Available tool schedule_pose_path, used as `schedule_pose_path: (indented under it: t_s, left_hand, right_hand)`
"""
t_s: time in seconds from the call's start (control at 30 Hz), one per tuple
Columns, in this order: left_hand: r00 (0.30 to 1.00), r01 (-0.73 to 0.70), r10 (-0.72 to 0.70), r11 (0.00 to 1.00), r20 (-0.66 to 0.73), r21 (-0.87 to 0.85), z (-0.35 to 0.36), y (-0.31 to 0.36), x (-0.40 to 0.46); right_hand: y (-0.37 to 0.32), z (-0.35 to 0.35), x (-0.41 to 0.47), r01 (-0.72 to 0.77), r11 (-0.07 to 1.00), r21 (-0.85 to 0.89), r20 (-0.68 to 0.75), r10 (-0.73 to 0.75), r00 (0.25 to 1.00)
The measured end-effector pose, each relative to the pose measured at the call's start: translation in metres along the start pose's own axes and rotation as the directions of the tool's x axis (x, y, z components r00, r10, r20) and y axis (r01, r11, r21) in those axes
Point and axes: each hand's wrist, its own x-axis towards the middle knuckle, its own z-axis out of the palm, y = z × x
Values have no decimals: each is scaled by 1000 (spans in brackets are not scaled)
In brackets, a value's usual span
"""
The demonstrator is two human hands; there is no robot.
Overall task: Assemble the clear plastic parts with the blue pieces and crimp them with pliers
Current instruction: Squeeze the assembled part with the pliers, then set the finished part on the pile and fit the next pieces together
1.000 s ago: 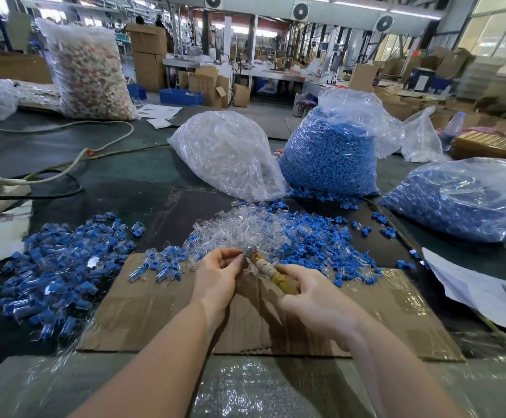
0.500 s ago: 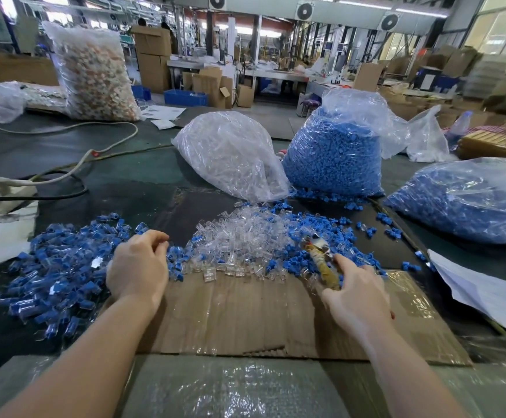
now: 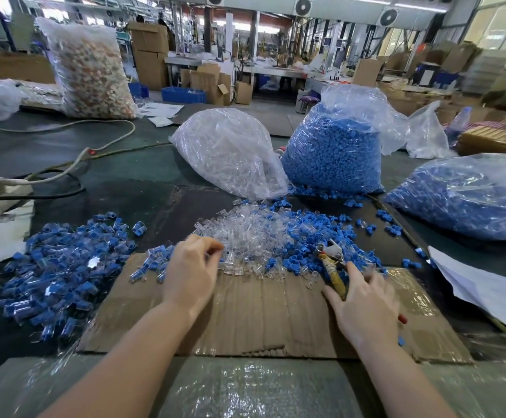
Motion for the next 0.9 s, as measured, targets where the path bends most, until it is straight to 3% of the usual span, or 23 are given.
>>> schedule_pose_path:
  t_s: [0.13,0.3,0.4,0.57,0.9]
  left_hand:
    - [978,-104,109,994,176,-38,25,21,-11]
    - [958,-125,120,992,259,4,45,25,-23]
    - [956,-129,119,991,266,19,47,23,-24]
    - [956,-141,142,990,256,-22,44,19,-25]
    - [956,-163,176,984,235,-74,43,19,-27]
  right_hand:
    - [-3,-3,0,-4,999,-41,7,4,1000]
    - [-22,-1,0,263,965,24,-151,-256,955]
    - [-36,6,4,361,933,7,-100,-358,928]
    - [-51,17,10,396,918,-1,-15,-396,918]
    - [-50,20,4,388,921,30,-132,-381,915]
